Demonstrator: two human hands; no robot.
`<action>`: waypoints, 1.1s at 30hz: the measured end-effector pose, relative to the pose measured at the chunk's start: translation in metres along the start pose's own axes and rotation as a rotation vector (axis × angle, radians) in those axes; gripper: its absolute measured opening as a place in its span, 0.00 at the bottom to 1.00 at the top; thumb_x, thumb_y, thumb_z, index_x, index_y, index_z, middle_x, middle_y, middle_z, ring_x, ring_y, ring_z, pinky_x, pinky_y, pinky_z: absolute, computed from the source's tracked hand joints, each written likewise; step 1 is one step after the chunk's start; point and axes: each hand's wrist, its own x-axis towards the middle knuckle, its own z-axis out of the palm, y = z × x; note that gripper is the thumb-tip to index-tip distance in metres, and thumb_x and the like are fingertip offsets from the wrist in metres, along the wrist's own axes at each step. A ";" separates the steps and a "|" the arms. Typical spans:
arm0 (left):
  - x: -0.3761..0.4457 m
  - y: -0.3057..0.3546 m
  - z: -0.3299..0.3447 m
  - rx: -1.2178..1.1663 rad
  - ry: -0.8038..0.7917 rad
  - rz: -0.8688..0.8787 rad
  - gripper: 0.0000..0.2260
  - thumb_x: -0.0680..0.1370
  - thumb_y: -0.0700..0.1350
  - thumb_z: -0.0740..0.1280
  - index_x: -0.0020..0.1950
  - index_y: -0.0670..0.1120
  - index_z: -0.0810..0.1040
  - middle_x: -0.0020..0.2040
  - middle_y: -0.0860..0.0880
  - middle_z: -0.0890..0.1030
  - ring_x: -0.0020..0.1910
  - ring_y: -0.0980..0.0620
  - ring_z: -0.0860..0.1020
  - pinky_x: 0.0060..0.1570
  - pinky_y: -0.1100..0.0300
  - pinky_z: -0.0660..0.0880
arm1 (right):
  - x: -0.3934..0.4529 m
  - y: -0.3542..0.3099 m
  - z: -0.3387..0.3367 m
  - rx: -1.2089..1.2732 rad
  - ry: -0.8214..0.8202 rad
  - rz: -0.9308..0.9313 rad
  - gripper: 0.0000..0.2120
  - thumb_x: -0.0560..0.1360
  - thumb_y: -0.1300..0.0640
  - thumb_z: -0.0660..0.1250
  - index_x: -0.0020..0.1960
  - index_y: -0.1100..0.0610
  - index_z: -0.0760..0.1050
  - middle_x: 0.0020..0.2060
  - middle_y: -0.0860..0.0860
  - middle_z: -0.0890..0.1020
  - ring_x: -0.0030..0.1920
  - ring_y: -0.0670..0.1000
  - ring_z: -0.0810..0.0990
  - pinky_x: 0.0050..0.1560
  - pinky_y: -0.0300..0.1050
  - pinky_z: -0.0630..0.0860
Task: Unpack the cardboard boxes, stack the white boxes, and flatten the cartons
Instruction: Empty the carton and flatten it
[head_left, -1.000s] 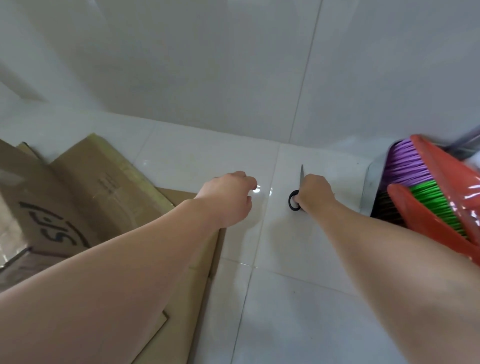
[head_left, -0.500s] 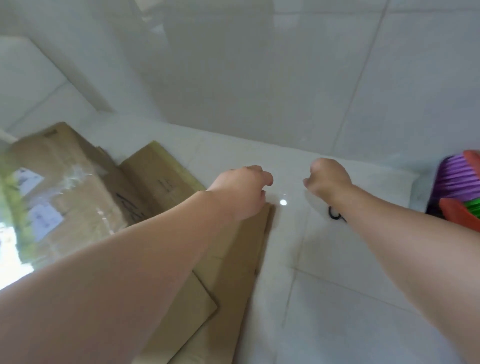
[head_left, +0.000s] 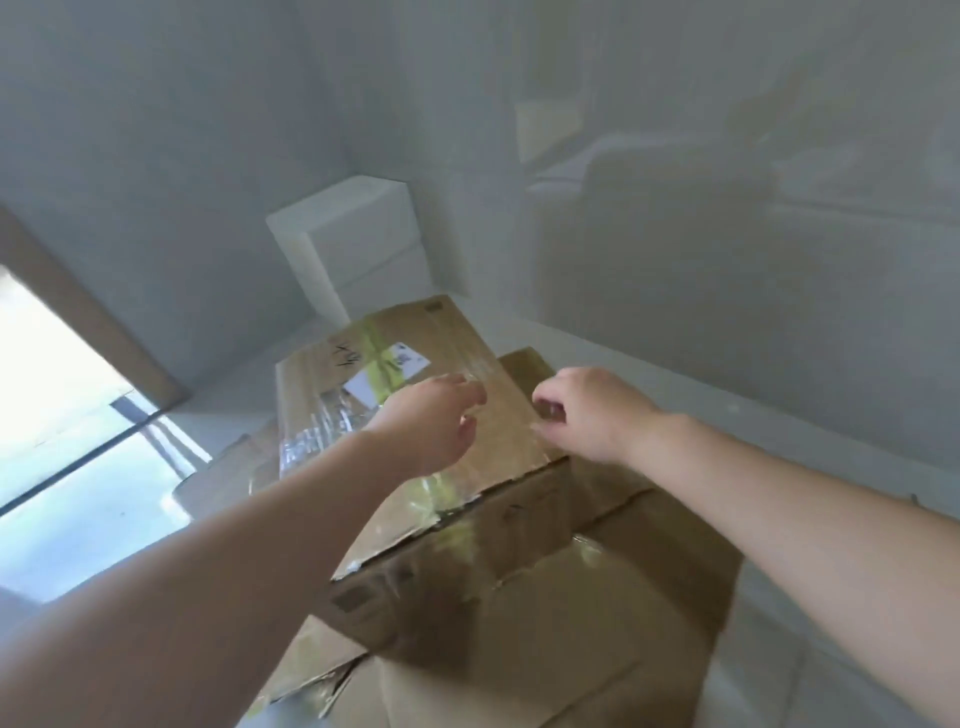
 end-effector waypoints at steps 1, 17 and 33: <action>-0.011 -0.013 0.002 -0.036 0.028 -0.041 0.16 0.77 0.48 0.61 0.65 0.52 0.72 0.61 0.52 0.76 0.57 0.48 0.75 0.52 0.53 0.75 | 0.002 -0.016 0.007 -0.025 -0.047 -0.032 0.16 0.72 0.45 0.68 0.55 0.54 0.78 0.47 0.53 0.77 0.49 0.56 0.77 0.46 0.44 0.71; -0.065 -0.077 0.023 -0.101 0.009 -0.139 0.18 0.78 0.51 0.61 0.68 0.51 0.71 0.65 0.53 0.72 0.59 0.51 0.75 0.55 0.51 0.76 | 0.016 -0.073 0.054 -0.256 -0.179 -0.363 0.28 0.73 0.43 0.69 0.68 0.51 0.68 0.53 0.50 0.70 0.53 0.53 0.74 0.53 0.47 0.71; -0.063 -0.068 0.033 -0.042 -0.003 0.103 0.18 0.80 0.58 0.55 0.66 0.54 0.73 0.67 0.57 0.72 0.64 0.52 0.67 0.66 0.54 0.62 | 0.007 -0.063 0.002 -0.295 0.328 -0.504 0.11 0.60 0.63 0.69 0.43 0.59 0.79 0.36 0.53 0.74 0.26 0.52 0.71 0.25 0.37 0.64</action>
